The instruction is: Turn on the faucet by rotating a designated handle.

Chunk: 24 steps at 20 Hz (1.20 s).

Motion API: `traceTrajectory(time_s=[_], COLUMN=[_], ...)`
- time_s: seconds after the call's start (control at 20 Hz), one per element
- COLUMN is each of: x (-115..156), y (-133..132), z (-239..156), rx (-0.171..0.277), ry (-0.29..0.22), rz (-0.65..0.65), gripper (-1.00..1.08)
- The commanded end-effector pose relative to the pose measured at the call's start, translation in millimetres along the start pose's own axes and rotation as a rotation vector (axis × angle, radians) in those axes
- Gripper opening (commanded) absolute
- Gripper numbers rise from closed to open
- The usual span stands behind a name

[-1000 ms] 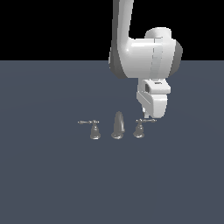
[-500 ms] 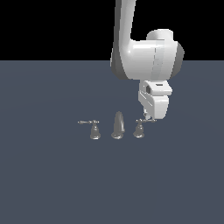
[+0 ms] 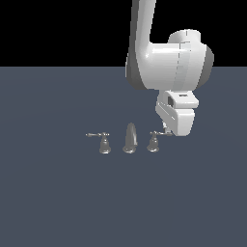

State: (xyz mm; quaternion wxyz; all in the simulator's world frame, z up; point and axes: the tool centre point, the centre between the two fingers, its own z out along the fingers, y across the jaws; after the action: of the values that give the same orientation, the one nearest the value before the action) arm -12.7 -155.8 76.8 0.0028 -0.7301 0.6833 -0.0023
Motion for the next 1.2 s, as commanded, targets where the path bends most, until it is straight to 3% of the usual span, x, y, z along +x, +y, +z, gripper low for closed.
traceTrajectory(time_s=[0.0,0.65,0.75,1.15], x=[0,-6,-4,-30], y=[4,50,40,60], z=[0,0,1,0], rx=[-0.001,-0.007,0.006,-0.002], ry=[0.0,0.0,0.004,0.002], rz=[0.001,0.011,0.008,0.01], gripper=[-1.0,-1.0,-1.0,-1.0])
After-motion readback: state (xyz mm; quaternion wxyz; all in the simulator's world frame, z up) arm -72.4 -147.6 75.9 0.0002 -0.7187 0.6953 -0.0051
